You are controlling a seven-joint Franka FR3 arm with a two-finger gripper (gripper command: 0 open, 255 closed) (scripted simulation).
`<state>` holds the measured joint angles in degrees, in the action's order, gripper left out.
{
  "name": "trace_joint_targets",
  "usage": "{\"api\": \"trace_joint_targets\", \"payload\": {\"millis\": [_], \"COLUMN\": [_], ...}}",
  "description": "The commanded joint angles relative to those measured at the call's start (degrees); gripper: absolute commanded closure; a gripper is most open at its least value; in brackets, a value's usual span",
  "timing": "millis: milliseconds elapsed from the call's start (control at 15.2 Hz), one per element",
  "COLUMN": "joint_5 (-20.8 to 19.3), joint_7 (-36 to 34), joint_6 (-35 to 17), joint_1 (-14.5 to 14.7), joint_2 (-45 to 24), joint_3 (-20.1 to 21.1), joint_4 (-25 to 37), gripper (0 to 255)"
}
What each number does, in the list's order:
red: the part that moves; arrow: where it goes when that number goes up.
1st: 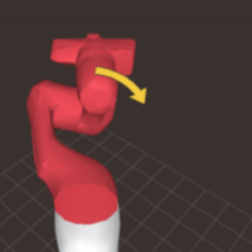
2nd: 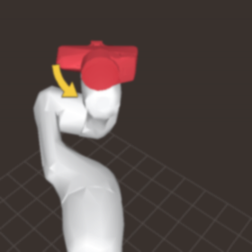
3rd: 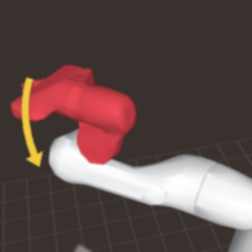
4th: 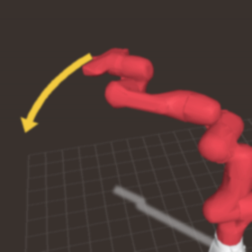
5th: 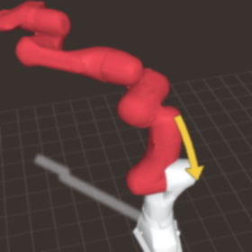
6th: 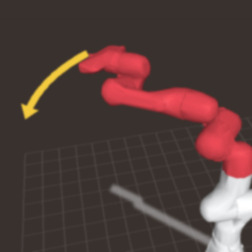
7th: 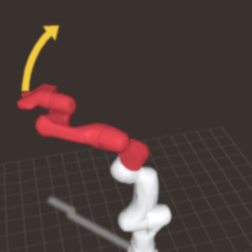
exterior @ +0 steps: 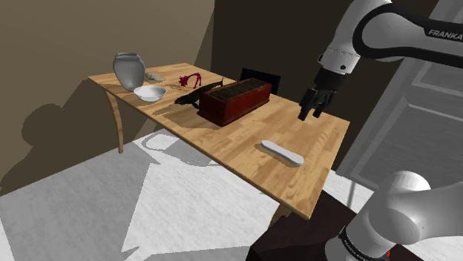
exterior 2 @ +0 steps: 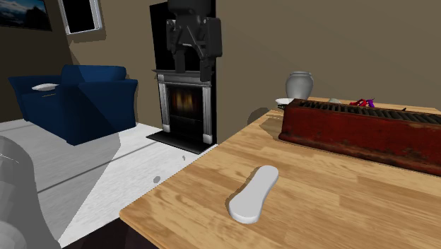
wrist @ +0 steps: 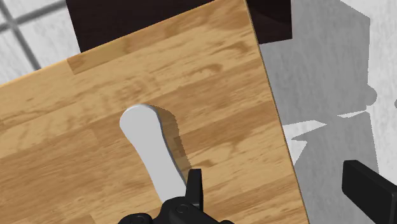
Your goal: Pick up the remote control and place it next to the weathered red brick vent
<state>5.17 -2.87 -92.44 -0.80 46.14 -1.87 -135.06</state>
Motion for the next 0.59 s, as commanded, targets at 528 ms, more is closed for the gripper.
{"api": "trace_joint_targets", "payload": {"millis": [528], "joint_5": [-4.76], "joint_7": [8.87], "joint_6": [-13.44], "joint_1": [-0.34], "joint_2": [-7.42], "joint_3": [-3.53], "joint_4": [-7.83], "gripper": [0]}}
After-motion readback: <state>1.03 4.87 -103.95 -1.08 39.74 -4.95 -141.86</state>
